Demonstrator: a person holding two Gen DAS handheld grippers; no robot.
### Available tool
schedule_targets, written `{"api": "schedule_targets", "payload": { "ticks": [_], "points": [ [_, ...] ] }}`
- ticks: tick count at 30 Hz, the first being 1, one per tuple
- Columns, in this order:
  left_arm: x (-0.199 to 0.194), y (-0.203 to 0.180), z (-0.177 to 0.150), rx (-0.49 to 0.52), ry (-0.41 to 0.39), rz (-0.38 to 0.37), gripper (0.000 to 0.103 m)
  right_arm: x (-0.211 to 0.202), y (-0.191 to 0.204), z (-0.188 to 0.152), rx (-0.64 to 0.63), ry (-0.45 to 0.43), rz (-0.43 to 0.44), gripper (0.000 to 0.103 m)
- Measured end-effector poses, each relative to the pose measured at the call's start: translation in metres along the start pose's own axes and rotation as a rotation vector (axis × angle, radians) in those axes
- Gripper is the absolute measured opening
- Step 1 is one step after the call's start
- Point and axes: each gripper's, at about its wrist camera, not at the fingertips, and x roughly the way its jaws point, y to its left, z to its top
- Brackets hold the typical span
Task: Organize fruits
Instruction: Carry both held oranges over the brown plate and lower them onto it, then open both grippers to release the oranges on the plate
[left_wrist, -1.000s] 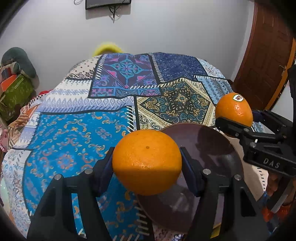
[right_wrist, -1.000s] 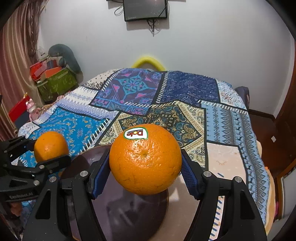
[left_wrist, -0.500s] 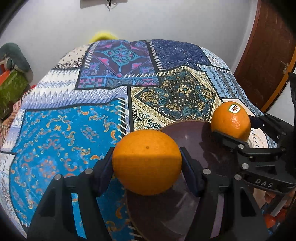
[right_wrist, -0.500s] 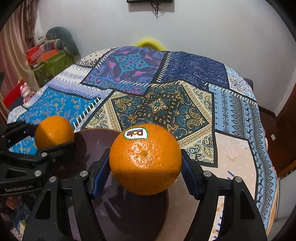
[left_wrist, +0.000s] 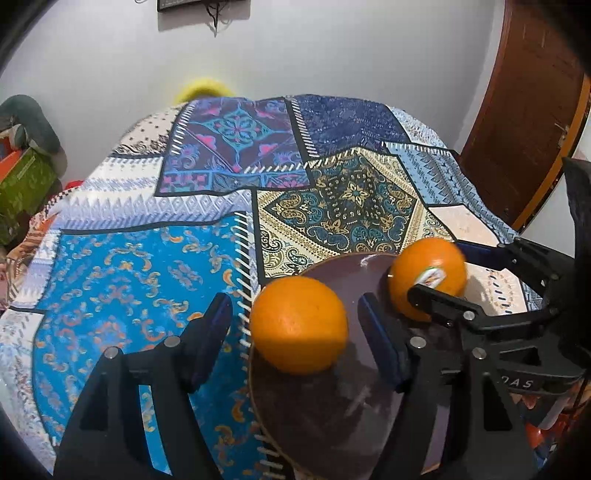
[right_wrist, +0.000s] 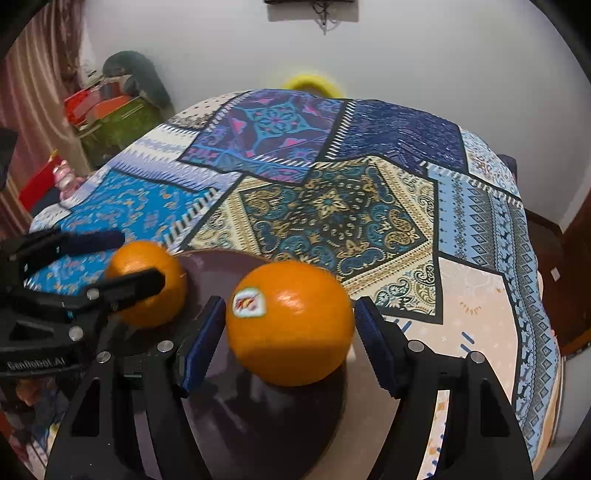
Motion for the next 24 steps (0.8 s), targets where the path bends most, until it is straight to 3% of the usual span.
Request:
{"api": "schedule_targets", "payload": {
  "ticks": [15,24],
  "points": [
    [-0.089,0.007,-0.038,0.006,-0.023,0.040,0.070,-0.095,0.015,-0.015,0.048,-0.115,0.003,0.071],
    [-0.137,-0.001,-0.079,0.031,-0.002,0.054,0.074,-0.152,0.029,-0.050,0.059,-0.164,-0.029,0.075]
  ]
}}
